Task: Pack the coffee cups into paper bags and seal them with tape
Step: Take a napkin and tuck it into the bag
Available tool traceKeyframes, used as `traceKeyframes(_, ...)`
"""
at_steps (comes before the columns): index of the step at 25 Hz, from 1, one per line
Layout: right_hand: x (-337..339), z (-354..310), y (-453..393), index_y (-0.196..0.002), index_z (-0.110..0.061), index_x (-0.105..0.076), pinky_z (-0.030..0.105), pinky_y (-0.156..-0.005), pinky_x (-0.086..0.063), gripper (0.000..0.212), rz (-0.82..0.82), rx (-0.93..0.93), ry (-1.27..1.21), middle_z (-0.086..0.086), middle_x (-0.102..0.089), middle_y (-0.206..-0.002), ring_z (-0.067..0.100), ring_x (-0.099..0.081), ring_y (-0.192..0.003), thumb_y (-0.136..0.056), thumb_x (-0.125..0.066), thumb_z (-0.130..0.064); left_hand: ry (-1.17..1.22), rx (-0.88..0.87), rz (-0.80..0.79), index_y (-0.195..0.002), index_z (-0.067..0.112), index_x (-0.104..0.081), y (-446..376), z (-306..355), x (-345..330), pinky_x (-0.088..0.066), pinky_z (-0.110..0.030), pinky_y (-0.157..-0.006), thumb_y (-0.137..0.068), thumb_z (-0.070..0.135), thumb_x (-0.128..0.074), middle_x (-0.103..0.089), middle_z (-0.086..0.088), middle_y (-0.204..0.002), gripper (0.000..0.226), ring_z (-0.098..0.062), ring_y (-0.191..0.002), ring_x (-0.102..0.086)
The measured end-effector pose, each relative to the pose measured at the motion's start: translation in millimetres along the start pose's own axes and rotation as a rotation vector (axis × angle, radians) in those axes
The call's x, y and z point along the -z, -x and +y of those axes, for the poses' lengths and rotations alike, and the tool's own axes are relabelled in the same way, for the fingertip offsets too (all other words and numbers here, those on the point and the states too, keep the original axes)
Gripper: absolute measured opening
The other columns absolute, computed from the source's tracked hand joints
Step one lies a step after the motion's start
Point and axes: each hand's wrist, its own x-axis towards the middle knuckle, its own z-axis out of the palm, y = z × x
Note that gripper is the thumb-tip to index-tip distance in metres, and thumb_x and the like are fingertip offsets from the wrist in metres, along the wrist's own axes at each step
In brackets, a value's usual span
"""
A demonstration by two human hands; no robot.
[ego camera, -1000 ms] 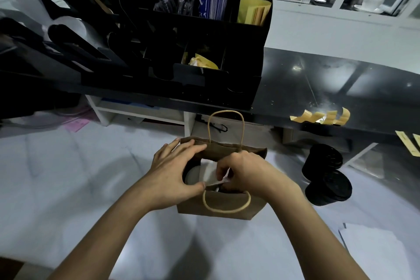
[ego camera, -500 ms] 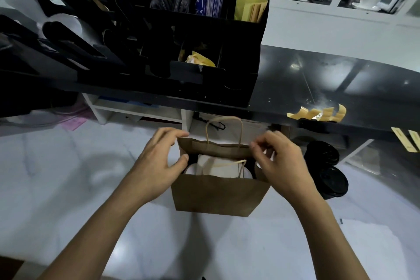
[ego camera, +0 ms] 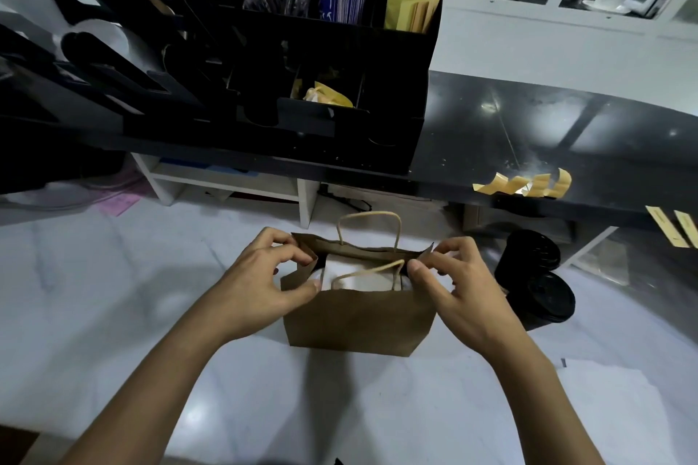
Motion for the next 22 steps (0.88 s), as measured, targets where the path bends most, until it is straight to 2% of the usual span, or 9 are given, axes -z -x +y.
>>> traceKeyframes(2, 0, 1, -1, -0.095, -0.039, -0.07, 0.036, -0.094, -0.05, 0.049, -0.027, 0.012, 0.018, -0.018, -0.035, -0.14, 0.006, -0.044, -0.121, -0.085, -0.04, -0.076, -0.029, 0.003, -0.023, -0.118, 0.038, -0.062, -1, -2, 3, -0.041, -0.019, -0.089, -0.082, 0.052, -0.073, -0.03, 0.024, -0.138, 0.04, 0.004, -0.108, -0.046)
traceKeyframes(4, 1, 2, -1, -0.096, -0.041, -0.069, 0.037, -0.098, -0.048, 0.046, -0.043, 0.043, 0.028, -0.022, -0.028, -0.153, 0.004, -0.04, -0.127, -0.085, -0.041, -0.076, -0.041, -0.012, -0.036, -0.123, 0.042, -0.06, -4, -6, 4, -0.041, -0.022, -0.09, -0.082, 0.051, -0.073, -0.017, 0.031, -0.15, 0.044, 0.002, -0.117, -0.04)
traceKeyframes(7, 5, 9, -1, -0.1, -0.043, -0.068, 0.039, -0.103, -0.045, 0.05, -0.091, 0.08, 0.039, -0.03, -0.03, -0.151, 0.004, -0.041, -0.13, -0.083, -0.042, -0.082, -0.041, -0.05, -0.084, -0.126, 0.044, -0.056, -7, -11, 4, -0.044, -0.028, -0.099, -0.082, 0.041, -0.074, -0.003, 0.043, -0.152, 0.048, 0.002, -0.129, -0.032)
traceKeyframes(10, 10, 15, -2, -0.105, -0.046, -0.066, 0.034, -0.101, -0.044, 0.046, -0.159, 0.098, 0.052, -0.033, -0.03, -0.148, 0.001, -0.04, -0.127, -0.078, -0.054, -0.081, -0.048, -0.078, -0.046, -0.119, 0.046, -0.057, -11, -14, 3, -0.042, -0.024, -0.1, -0.085, 0.023, -0.072, -0.021, 0.038, -0.147, 0.044, 0.004, -0.129, -0.035)
traceKeyframes(12, 13, 19, -5, -0.103, -0.047, -0.066, 0.033, -0.101, -0.046, 0.027, -0.136, 0.112, 0.066, -0.032, -0.037, -0.141, 0.0, -0.043, -0.124, -0.082, -0.067, -0.064, -0.05, -0.092, 0.046, -0.111, 0.045, -0.061, -16, -13, 1, -0.042, -0.016, -0.094, -0.088, 0.016, -0.071, -0.037, 0.033, -0.134, 0.039, 0.005, -0.121, -0.043)
traceKeyframes(15, 11, 21, -8, -0.096, -0.047, -0.067, 0.034, -0.097, -0.05, 0.009, -0.039, 0.139, 0.075, -0.03, -0.05, -0.12, 0.001, -0.05, -0.115, -0.089, -0.072, -0.044, -0.027, -0.057, 0.143, -0.105, 0.042, -0.056, -19, -9, -3, -0.046, -0.014, -0.081, -0.089, 0.016, -0.071, -0.051, 0.03, -0.113, 0.034, 0.003, -0.105, -0.051)
traceKeyframes(19, 8, 21, -11, -0.091, -0.044, -0.065, 0.033, -0.086, -0.053, 0.012, 0.02, 0.125, 0.056, -0.024, -0.056, -0.105, 0.003, -0.055, -0.102, -0.089, -0.074, -0.035, 0.005, -0.047, 0.135, -0.114, 0.044, -0.051, -23, -8, -8, -0.045, -0.014, -0.08, -0.09, 0.017, -0.07, -0.054, 0.027, -0.106, 0.04, 0.001, -0.102, -0.052)
traceKeyframes(22, 7, 21, -10, -0.088, -0.04, -0.06, 0.032, -0.083, -0.052, 0.019, 0.051, 0.102, 0.016, -0.021, -0.059, -0.097, 0.002, -0.056, -0.096, -0.088, -0.076, -0.031, -0.012, -0.098, 0.101, -0.111, 0.042, -0.064, -26, -11, -12, -0.041, -0.012, -0.085, -0.093, 0.02, -0.067, -0.051, 0.026, -0.106, 0.028, -0.001, -0.107, -0.05)
